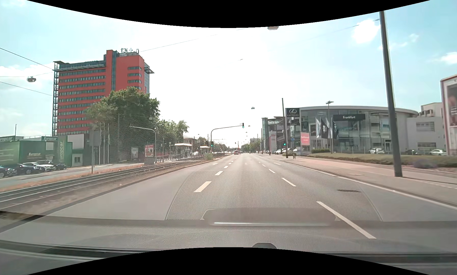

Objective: Follow the waypoints while adhering to traffic rules and regulations

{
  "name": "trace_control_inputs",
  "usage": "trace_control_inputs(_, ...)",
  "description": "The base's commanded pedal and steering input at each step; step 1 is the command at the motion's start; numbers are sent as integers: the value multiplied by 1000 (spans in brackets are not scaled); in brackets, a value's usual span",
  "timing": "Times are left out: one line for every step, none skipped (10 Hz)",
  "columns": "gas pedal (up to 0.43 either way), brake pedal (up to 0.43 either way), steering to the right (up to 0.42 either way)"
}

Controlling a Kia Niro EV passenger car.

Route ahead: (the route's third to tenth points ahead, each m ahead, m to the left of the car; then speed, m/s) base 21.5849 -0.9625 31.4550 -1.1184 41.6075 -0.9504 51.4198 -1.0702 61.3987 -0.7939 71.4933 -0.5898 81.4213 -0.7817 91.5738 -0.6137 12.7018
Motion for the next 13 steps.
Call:
trace_control_inputs(8, 0, -4)
trace_control_inputs(8, 0, -4)
trace_control_inputs(8, 0, -4)
trace_control_inputs(8, 0, -4)
trace_control_inputs(8, 0, -4)
trace_control_inputs(8, 0, -4)
trace_control_inputs(8, 0, -4)
trace_control_inputs(8, 0, -4)
trace_control_inputs(8, 0, -4)
trace_control_inputs(8, 0, -4)
trace_control_inputs(0, 0, -4)
trace_control_inputs(0, 0, -4)
trace_control_inputs(0, 0, -4)
